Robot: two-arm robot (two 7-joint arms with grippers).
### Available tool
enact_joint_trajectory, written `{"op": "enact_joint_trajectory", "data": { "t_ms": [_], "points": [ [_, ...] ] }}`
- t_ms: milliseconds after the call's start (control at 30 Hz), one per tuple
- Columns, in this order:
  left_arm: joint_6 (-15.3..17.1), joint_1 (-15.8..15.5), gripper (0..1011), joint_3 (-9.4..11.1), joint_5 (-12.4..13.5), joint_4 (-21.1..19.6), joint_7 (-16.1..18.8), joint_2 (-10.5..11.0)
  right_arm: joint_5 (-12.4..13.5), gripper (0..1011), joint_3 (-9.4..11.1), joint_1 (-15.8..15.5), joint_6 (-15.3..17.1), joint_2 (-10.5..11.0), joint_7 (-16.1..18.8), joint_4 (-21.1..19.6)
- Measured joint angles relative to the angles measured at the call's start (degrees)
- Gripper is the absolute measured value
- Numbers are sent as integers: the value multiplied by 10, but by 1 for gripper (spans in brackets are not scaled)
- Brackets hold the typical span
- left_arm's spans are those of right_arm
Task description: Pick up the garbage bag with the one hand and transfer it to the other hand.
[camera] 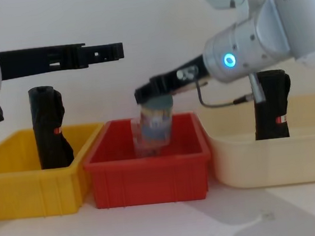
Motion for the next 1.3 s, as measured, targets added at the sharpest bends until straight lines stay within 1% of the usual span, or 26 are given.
{"op": "enact_joint_trajectory", "data": {
  "t_ms": [33,133,167,200,233,433,633,800,900,933,967,1000,1067,1167,1233,1300],
  "points": [
    [0,0,1001,0,0,0,0,0,2,647,8,-1,-3,-2,-3,-9],
    [0,0,1002,0,0,0,0,0,6,647,21,-2,-10,-3,-9,-23],
    [0,0,1001,0,0,0,0,0,6,647,21,-2,-10,-3,-9,-23],
    [0,0,1001,0,0,0,0,0,8,647,28,-2,-13,-2,-11,-31],
    [0,0,1002,0,0,0,0,0,10,647,35,-2,-16,-2,-13,-37],
    [0,0,1002,0,0,0,0,0,16,647,58,0,-32,6,-19,-53],
    [0,0,1001,0,0,0,0,0,19,647,72,4,-45,15,-20,-55],
    [0,0,1002,0,0,0,0,0,20,651,81,10,-62,23,-20,-44],
    [0,0,1002,0,0,0,0,0,20,721,85,14,-73,26,-21,-36],
    [0,0,1002,0,0,0,0,0,20,774,85,15,-76,26,-21,-34],
    [0,0,1001,0,0,0,0,0,20,774,86,16,-81,27,-21,-32],
    [0,0,1001,0,0,0,0,0,19,828,87,18,-87,28,-24,-28],
    [0,0,1001,0,0,0,0,0,16,859,89,20,-95,28,-26,-23],
    [0,0,1001,0,0,0,0,0,11,956,92,23,-113,29,-33,-14],
    [0,0,1001,0,0,0,0,0,5,998,93,25,-128,29,-39,-8],
    [0,0,1001,0,0,0,0,0,1,1001,95,25,-142,30,-44,-3]
  ]
}}
